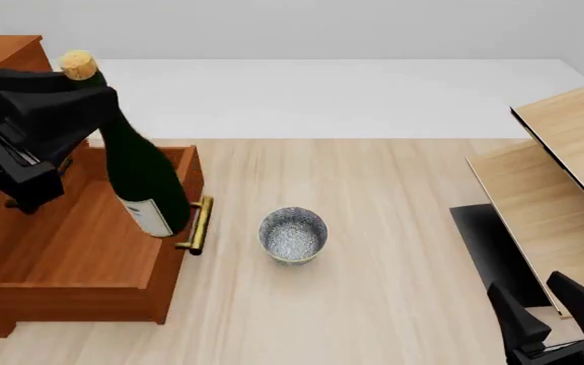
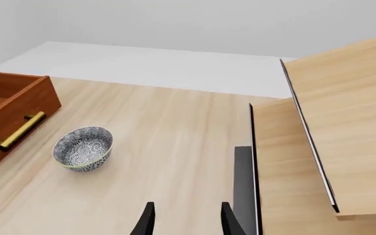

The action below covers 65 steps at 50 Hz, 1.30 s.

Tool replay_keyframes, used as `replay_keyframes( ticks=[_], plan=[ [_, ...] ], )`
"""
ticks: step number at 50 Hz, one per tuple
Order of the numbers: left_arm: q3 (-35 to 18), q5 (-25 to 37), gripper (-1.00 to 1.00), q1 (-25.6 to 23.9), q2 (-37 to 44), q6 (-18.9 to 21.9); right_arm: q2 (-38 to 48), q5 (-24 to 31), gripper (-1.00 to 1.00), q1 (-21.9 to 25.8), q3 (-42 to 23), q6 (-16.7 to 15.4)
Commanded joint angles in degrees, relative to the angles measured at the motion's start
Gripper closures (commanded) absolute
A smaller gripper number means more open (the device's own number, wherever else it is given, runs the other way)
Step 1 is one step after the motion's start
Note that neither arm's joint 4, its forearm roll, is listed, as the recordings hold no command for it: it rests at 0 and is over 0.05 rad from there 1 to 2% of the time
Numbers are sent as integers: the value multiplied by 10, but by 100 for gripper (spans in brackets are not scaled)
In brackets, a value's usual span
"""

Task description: Put the wine bottle in the bottom drawer of the cabinet.

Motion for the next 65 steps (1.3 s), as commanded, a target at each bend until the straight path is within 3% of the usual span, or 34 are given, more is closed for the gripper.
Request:
replay_keyframes(
  ticks=[1,10,13,15,22,28,31,33,35,38,40,65],
  plan=[
    [-59,57,100,46,0,30,-3,5,-100,2,0,3],
    [-87,96,100,67,19,44,1,1,-100,2,0,3],
    [-106,115,100,80,32,20,5,-2,-100,2,0,4],
    [-111,120,100,83,33,32,9,-6,-100,3,0,5],
    [-134,152,100,107,50,18,5,-2,-100,2,0,6],
    [-132,176,100,133,67,44,8,-5,-100,4,0,6],
    [-146,186,100,133,80,7,5,-1,-100,4,0,6],
    [-141,182,100,142,80,32,4,-1,-100,4,0,5],
    [-145,185,100,144,90,13,6,-2,-100,4,0,5],
    [-132,177,100,164,96,30,10,-6,-100,4,0,5],
    [-136,188,100,158,108,9,8,-5,-100,4,0,6],
    [-104,157,100,195,145,10,11,-5,-100,6,0,8]
  ],
)
